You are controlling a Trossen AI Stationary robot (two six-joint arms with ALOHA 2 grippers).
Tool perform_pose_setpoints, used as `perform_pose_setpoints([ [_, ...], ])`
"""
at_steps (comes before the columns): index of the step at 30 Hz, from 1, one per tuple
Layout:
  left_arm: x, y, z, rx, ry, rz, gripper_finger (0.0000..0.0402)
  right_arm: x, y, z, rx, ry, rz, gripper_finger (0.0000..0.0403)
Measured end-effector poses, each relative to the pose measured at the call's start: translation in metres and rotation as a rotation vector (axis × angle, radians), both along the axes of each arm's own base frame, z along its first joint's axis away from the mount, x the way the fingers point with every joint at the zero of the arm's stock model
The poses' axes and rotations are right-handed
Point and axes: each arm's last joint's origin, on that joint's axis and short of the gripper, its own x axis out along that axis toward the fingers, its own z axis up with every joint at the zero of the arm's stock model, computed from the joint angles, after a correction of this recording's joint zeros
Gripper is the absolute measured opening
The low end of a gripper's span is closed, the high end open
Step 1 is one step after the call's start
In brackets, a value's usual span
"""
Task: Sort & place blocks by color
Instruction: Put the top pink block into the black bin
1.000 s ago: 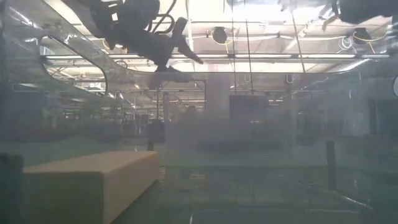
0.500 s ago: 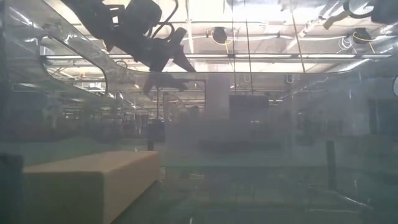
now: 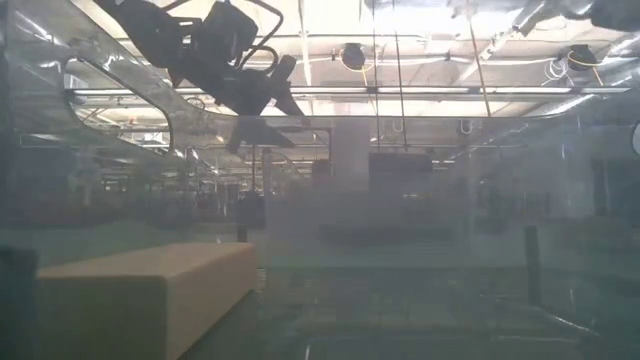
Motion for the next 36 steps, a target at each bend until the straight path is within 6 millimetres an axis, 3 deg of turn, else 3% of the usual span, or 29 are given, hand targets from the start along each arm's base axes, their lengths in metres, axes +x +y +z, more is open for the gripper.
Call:
perform_pose_setpoints([
  [8,-0.014,0.018,-0.009,0.203,0.204,-0.077,0.0227,-0.007,-0.016,0.022,-0.085,-0.226,-0.205,0.0158],
  [18,-0.049,0.032,-0.035,0.611,0.896,-0.427,0.0227,-0.014,-0.056,0.033,-0.260,-0.368,-0.395,0.0158],
  [21,-0.058,0.038,-0.038,0.706,1.027,-0.567,0.0227,-0.015,-0.066,0.033,-0.313,-0.386,-0.406,0.0158],
  [26,-0.067,0.049,-0.038,0.812,1.105,-0.688,0.0227,-0.012,-0.080,0.033,-0.390,-0.437,-0.418,0.0157],
  [36,-0.071,0.057,-0.041,0.834,1.033,-0.800,0.0227,-0.011,-0.098,0.031,-0.525,-0.469,-0.411,0.0157],
])
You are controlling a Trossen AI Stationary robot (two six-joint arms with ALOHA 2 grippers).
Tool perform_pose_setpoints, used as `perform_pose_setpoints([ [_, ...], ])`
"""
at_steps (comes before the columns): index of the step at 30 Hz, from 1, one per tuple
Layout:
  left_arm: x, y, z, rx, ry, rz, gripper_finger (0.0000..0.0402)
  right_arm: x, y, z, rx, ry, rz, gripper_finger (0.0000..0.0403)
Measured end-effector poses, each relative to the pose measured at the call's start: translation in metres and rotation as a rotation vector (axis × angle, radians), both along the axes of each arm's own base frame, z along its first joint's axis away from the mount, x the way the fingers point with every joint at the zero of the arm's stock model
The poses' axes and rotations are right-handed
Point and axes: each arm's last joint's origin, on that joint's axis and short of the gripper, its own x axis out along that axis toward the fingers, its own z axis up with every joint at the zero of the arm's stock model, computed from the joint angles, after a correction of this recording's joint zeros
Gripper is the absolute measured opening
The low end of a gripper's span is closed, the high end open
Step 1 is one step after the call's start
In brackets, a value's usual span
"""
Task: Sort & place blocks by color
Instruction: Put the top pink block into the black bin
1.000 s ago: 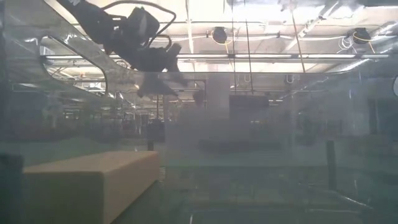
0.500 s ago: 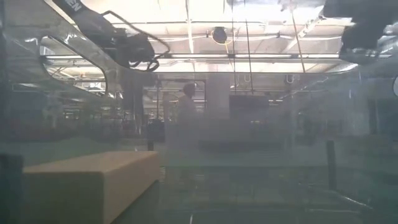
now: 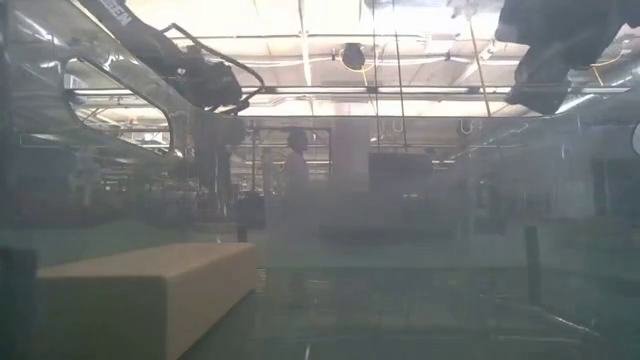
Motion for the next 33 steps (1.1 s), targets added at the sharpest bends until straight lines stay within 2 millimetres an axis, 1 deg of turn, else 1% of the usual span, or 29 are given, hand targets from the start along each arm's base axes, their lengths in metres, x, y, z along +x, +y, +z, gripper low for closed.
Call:
perform_pose_setpoints([
  [4,0.003,0.004,-0.018,-0.044,0.050,-0.014,0.0227,0.001,-0.006,0.000,-0.048,-0.011,-0.001,0.0157],
  [7,0.005,0.009,-0.034,-0.075,0.088,-0.004,0.0227,0.001,-0.010,0.000,-0.052,-0.011,-0.023,0.0157],
  [10,0.006,0.014,-0.045,-0.073,0.108,0.022,0.0227,0.001,-0.012,0.000,-0.053,-0.011,-0.040,0.0157],
  [14,0.004,0.020,-0.054,-0.096,0.118,0.038,0.0227,0.001,-0.015,0.000,-0.074,-0.015,-0.040,0.0157],
  [18,0.004,0.021,-0.055,-0.112,0.113,0.059,0.0227,0.002,-0.017,0.001,-0.092,-0.033,-0.041,0.0157],
  [22,0.001,0.023,-0.056,-0.190,0.063,0.181,0.0226,0.003,-0.019,0.003,-0.112,-0.053,-0.044,0.0157],
  [25,-0.004,0.022,-0.058,-0.287,0.039,0.277,0.0202,0.004,-0.021,0.004,-0.130,-0.067,-0.044,0.0157],
  [29,-0.008,0.020,-0.059,-0.382,0.023,0.381,0.0138,0.005,-0.024,0.006,-0.159,-0.103,-0.046,0.0157],
  [30,-0.009,0.020,-0.059,-0.395,0.019,0.401,0.0127,0.006,-0.025,0.007,-0.169,-0.113,-0.046,0.0157],
  [33,-0.009,0.019,-0.057,-0.424,-0.009,0.481,0.0126,0.007,-0.028,0.008,-0.187,-0.131,-0.056,0.0157],
])
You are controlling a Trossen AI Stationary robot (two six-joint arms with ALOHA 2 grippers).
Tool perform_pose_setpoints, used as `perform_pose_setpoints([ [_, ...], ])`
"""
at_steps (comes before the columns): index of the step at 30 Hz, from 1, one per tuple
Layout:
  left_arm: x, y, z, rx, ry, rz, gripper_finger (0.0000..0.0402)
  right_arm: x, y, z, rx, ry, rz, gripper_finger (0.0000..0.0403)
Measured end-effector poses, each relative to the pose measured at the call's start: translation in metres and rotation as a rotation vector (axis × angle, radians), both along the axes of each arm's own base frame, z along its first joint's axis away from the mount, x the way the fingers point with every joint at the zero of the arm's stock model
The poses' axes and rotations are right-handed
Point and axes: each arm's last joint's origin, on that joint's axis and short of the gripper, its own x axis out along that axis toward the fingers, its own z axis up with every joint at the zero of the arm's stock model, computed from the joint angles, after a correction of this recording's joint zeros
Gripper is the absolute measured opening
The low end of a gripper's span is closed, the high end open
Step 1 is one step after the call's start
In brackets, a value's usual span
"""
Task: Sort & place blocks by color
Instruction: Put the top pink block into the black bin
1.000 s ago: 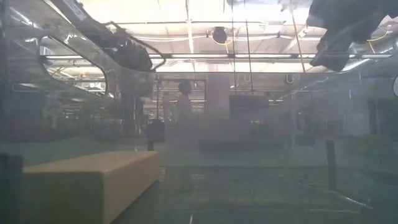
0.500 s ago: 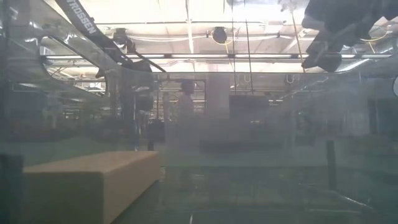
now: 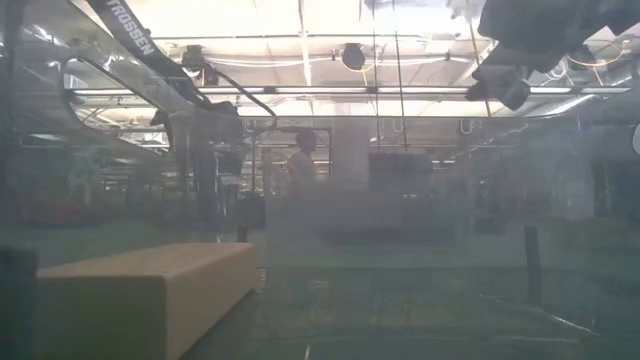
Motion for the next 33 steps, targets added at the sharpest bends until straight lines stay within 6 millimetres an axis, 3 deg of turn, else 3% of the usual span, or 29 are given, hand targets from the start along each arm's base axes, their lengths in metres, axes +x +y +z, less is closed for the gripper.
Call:
perform_pose_setpoints([
  [6,-0.002,-0.004,0.020,-0.016,-0.123,0.256,0.0126,0.003,-0.009,0.007,-0.058,-0.079,-0.093,0.0157],
  [14,0.002,-0.016,0.097,0.088,-0.563,0.451,0.0126,0.004,-0.032,0.015,-0.204,-0.141,-0.349,0.0157],
  [16,0.006,-0.022,0.121,0.113,-0.723,0.461,0.0126,0.005,-0.038,0.017,-0.189,-0.174,-0.415,0.0157],
  [22,0.022,-0.048,0.163,0.118,-1.080,0.414,0.0126,0.024,-0.056,0.020,-0.060,-0.313,-0.556,0.0157],
  [27,0.039,-0.072,0.180,0.086,-1.274,0.391,0.0126,0.050,-0.069,0.019,-0.024,-0.454,-0.582,0.0157],
  [33,0.046,-0.091,0.186,0.120,-1.371,0.590,0.0126,0.075,-0.075,0.019,-0.183,-0.590,-0.499,0.0176],
])
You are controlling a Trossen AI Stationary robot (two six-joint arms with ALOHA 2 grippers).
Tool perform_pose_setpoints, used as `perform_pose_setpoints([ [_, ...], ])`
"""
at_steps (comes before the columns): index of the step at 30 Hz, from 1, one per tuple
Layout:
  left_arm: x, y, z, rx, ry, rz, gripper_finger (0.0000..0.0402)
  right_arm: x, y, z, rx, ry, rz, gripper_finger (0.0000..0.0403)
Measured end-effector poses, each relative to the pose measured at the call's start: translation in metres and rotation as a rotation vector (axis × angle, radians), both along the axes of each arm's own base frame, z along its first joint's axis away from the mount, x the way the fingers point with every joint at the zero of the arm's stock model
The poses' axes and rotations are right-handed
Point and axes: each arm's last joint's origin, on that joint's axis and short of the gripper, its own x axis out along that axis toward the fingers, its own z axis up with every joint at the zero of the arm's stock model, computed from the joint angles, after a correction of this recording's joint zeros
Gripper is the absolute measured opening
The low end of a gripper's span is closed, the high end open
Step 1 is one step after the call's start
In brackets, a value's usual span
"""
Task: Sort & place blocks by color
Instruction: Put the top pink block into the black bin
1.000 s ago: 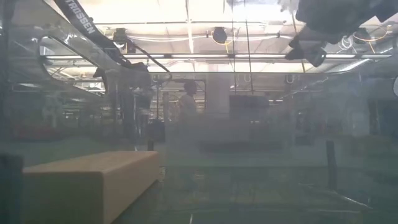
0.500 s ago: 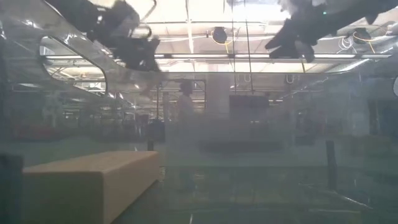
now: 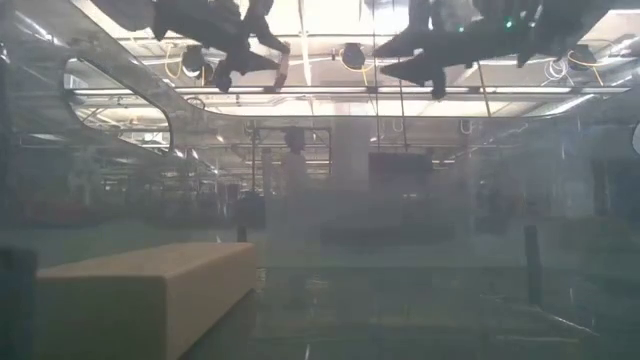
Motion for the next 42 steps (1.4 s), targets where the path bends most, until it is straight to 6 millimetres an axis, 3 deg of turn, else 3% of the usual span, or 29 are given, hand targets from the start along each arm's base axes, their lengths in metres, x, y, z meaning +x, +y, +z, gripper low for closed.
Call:
perform_pose_setpoints([
  [6,0.008,-0.009,0.005,-0.052,-0.168,0.044,0.0126,0.017,-0.005,-0.012,-0.219,0.065,0.011,0.0218],
  [11,0.012,-0.010,0.017,-0.011,-0.345,0.035,0.0126,0.026,-0.007,-0.010,-0.424,0.029,-0.022,0.0230],
  [22,0.033,-0.011,0.014,-0.050,-0.475,-0.004,0.0126,0.077,-0.003,0.013,-0.722,0.108,-0.027,0.0228],
  [30,0.039,-0.016,0.023,-0.002,-0.469,-0.016,0.0126,0.100,-0.004,0.027,-0.769,0.111,-0.058,0.0228],
  [42,0.045,-0.025,0.018,-0.026,-0.450,-0.049,0.0126,0.106,-0.007,0.044,-0.751,0.078,-0.099,0.0204],
])
